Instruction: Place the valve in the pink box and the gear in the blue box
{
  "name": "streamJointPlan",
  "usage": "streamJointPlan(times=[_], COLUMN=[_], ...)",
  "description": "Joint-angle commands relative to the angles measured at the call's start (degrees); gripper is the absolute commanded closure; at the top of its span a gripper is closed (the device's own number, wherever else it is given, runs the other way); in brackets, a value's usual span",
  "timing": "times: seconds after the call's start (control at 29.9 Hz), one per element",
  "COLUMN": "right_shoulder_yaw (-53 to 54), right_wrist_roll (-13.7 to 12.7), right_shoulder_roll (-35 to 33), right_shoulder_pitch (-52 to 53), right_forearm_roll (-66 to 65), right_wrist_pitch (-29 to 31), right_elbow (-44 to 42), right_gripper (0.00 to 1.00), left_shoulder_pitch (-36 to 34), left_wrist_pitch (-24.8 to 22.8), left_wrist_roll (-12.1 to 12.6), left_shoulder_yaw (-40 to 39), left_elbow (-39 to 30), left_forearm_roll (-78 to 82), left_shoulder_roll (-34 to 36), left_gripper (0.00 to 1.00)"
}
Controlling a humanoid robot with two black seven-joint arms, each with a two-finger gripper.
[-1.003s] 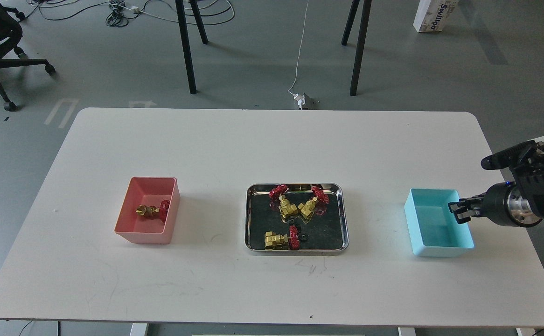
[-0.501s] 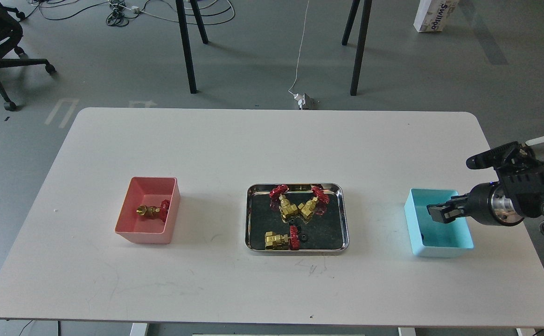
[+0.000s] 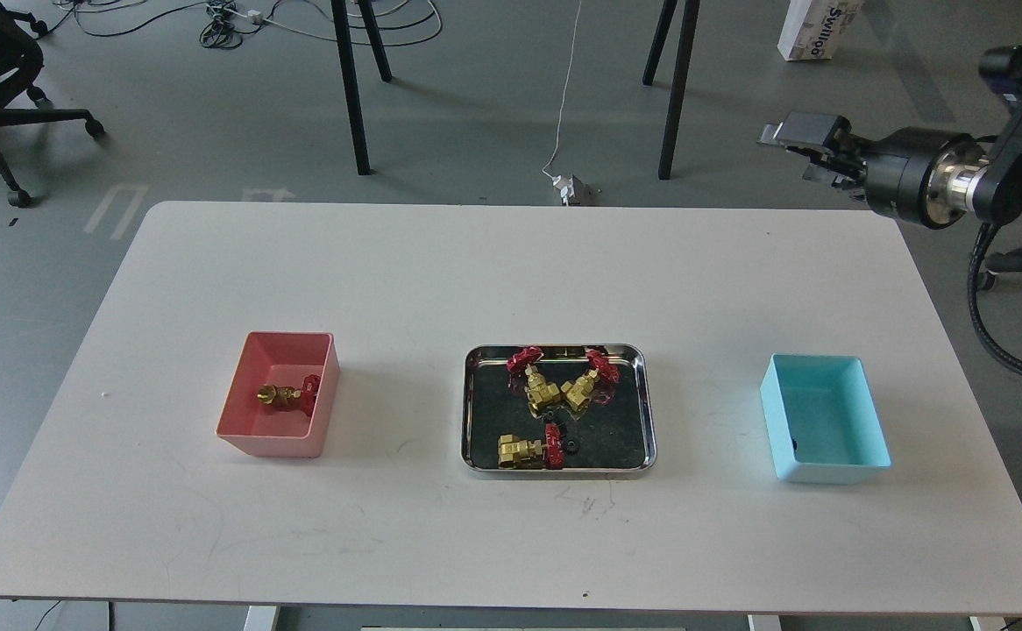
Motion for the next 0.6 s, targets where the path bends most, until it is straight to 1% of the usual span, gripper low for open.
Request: streamJointPlan(times=[0.0,0.1,0.17,0.27,0.3,0.33,0.37,0.43,0.5,0.57], right_shoulder_yaw=[0.43,0.61,0.70,0.96,1.05,0.87,0.61,0.52,0.43,0.35], right_wrist_roll=[0.31,1.62,4.08,8.82,9.36,9.37,9.37,9.28,9.28,9.54], right_shoulder_roll=[5.30,9.97,12.69,17.61,19.02,20.51,21.57,23.59,24.39,24.22], right_shoulder_pitch=[7.31,12.85,15.75,18.57,19.19,19.54,19.54,19.63,19.72,19.81], right_forearm_roll=[6.61,9.00,9.18,9.35,9.61,10.49,11.28,12.34,12.52,12.51], right_wrist_pitch=[-8.52,-10.04,-10.21,-11.09,-11.53,-12.31,-13.37,-17.14,-20.39,-21.46], right_elbow=[-12.86,-25.69,-34.13,-46.08,-49.43,-52.85,-54.80,-56.23,-56.05,-55.70], right_gripper=[0.16,0.16,0.15,0.14,0.12,0.08,0.04,0.01,0.01,0.01], left_shoulder_pitch=[-0.02,0.33,0.51,0.77,0.77,0.77,0.77,0.95,1.30,1.30], left_wrist_pitch=[0.83,1.27,1.62,2.23,2.24,2.24,2.24,2.24,2.24,2.24], left_wrist_roll=[0.04,0.13,0.13,0.31,0.48,1.00,1.62,2.50,2.59,2.59], left_shoulder_yaw=[1.04,1.04,1.13,1.13,1.13,1.13,1.04,1.04,1.04,1.13], left_elbow=[0.01,0.01,-0.17,-0.17,-0.17,-0.17,-0.17,-0.08,-0.08,-0.08], left_forearm_roll=[0.01,0.09,0.09,0.01,-0.08,-0.26,-0.34,-0.43,-0.35,-0.35], left_shoulder_roll=[-3.24,-6.05,-7.29,-8.25,-8.52,-8.87,-9.13,-9.57,-9.75,-10.10], left_gripper=[0.07,0.07,0.07,0.07,0.07,0.07,0.06,0.06,0.06,0.06])
